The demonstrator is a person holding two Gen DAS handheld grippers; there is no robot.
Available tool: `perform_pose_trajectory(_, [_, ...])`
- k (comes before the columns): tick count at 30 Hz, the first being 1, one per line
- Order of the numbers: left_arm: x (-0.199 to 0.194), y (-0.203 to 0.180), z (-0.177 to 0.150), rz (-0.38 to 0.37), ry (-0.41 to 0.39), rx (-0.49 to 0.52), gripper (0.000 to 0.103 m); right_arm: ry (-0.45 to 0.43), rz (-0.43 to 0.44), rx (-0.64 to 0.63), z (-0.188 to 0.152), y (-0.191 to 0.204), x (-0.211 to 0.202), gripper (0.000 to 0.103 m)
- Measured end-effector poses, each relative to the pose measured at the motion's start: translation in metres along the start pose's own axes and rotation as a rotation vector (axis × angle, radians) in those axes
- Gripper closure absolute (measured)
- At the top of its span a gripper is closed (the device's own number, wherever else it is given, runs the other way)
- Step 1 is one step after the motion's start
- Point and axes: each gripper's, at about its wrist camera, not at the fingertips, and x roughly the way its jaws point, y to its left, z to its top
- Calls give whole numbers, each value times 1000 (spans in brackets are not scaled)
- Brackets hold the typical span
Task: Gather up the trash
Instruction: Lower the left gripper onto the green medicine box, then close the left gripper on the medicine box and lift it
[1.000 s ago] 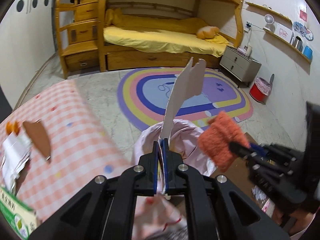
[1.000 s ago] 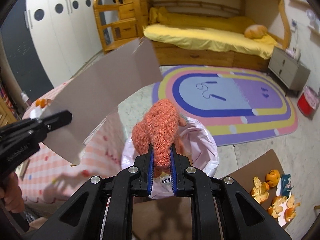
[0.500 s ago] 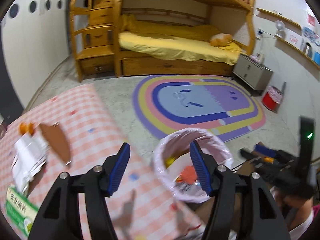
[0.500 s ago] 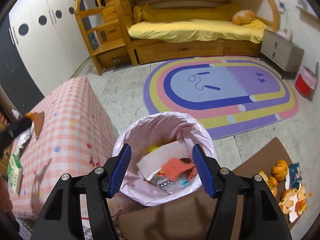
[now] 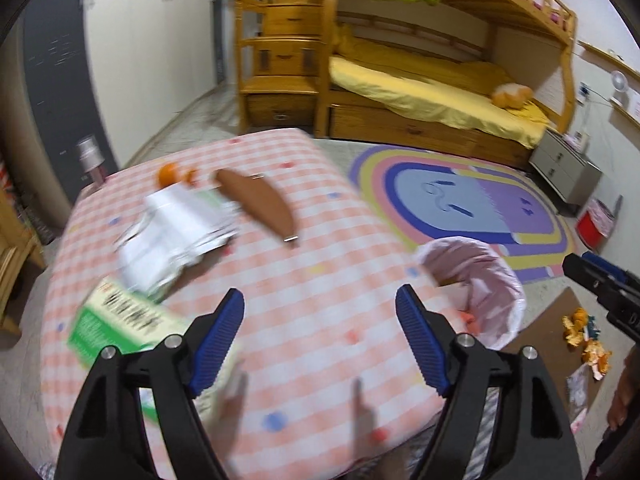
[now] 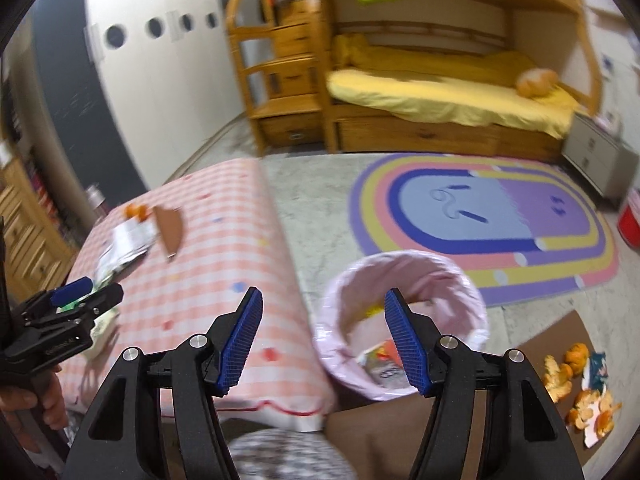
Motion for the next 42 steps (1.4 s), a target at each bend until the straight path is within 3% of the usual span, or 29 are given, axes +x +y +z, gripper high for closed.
perform_pose_trajectory(9, [-9,70,-21,116,18,-112,22,31,103,-138,1,83,14,39])
perform_pose_trajectory(16, [27,69,-11,244,101,-47,17,38,111,-186,-1,105,11,39])
perform_pose_trajectory(19, [34,68,-8,263,108,-37,17,43,106,-196,-2,106,10,39])
perform_pose_trajectory(26, [21,78,-23,254,139,-31,17,48,112,-203,-6,110,8,39])
perform_pose_trajectory(34, [-11,109,-50,229,114,-110,17,36,155,-214,-10,125,4,39])
perform_pose_trajectory(39, [-16,113,-64,175,115,-170,17,23,165,-209,-11,126,0,39])
perform_pose_trajectory(42, [-15,99,-67,131,97,-152,17,13,175,-182,-6,121,-2,39])
